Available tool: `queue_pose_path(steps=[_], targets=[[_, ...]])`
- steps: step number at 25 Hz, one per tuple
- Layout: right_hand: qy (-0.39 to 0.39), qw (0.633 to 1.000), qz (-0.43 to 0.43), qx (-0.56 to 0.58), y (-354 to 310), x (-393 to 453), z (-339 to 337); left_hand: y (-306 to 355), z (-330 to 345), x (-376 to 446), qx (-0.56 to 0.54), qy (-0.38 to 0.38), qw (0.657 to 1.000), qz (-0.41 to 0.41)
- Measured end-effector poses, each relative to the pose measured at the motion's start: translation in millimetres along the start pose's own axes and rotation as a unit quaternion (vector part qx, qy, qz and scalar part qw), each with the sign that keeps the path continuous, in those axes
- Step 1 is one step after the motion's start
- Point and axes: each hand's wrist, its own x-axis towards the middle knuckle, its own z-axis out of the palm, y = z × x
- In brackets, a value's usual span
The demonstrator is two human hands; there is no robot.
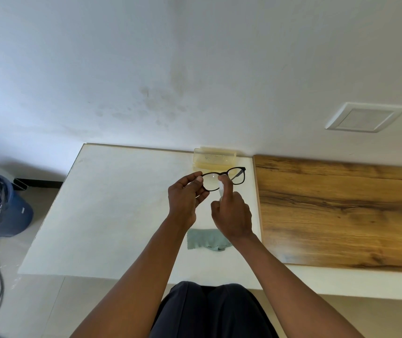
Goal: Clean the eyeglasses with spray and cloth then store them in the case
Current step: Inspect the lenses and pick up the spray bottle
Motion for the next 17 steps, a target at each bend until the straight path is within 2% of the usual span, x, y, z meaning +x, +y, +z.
queue_pose_path(steps=[17], targets=[[0.059,0.997,0.045,0.015,29,15,-19,5,-5,2,-0.021,0.006,1.0,-0.004]])
